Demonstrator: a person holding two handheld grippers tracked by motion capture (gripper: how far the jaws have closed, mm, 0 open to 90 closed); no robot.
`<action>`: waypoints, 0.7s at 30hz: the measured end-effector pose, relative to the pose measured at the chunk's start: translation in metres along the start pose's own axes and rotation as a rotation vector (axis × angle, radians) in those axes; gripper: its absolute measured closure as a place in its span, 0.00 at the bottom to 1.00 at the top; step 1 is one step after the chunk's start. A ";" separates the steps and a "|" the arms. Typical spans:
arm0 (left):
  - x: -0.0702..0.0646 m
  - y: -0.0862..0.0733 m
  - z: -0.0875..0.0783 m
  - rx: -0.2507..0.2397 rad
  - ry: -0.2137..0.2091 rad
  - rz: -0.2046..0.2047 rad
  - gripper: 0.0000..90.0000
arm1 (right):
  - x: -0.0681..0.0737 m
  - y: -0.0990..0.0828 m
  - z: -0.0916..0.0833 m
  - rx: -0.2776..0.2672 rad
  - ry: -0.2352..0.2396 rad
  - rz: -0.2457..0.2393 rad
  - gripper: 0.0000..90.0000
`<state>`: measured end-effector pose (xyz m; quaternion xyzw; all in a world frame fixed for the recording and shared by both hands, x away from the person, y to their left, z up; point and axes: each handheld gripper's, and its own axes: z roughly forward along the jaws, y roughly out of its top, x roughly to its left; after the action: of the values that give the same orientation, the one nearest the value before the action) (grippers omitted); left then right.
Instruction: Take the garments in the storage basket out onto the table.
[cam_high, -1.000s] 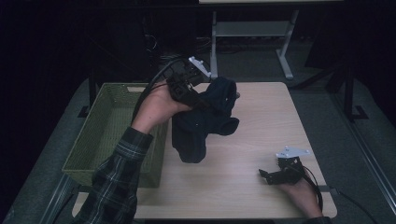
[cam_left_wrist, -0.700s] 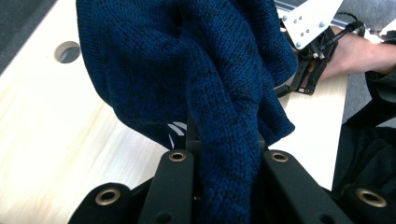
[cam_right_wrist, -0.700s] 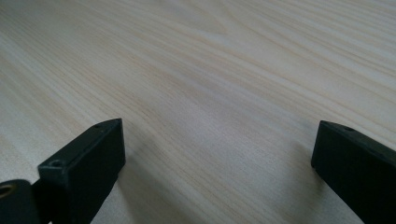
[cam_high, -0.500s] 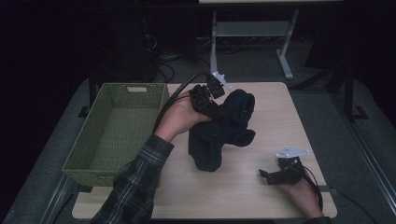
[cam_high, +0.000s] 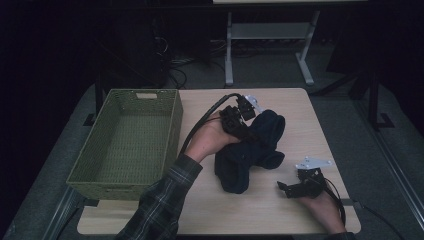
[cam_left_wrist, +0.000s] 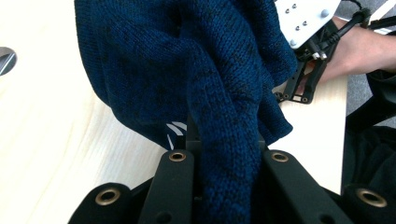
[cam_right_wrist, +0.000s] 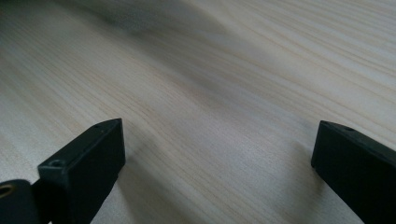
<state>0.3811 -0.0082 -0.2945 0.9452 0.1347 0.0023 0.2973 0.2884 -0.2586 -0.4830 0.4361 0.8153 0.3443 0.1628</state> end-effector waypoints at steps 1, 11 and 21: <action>0.000 0.001 0.003 0.007 -0.001 0.005 0.88 | 0.000 0.000 0.000 0.000 -0.001 -0.001 0.02; 0.005 -0.002 0.044 0.015 -0.037 -0.004 0.88 | 0.000 0.000 0.000 -0.001 -0.001 0.000 0.02; 0.021 -0.011 0.076 0.029 -0.040 -0.045 0.85 | 0.000 0.000 0.000 -0.001 0.000 -0.004 0.02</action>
<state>0.4047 -0.0362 -0.3648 0.9460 0.1501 -0.0252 0.2863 0.2886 -0.2588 -0.4833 0.4345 0.8159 0.3444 0.1638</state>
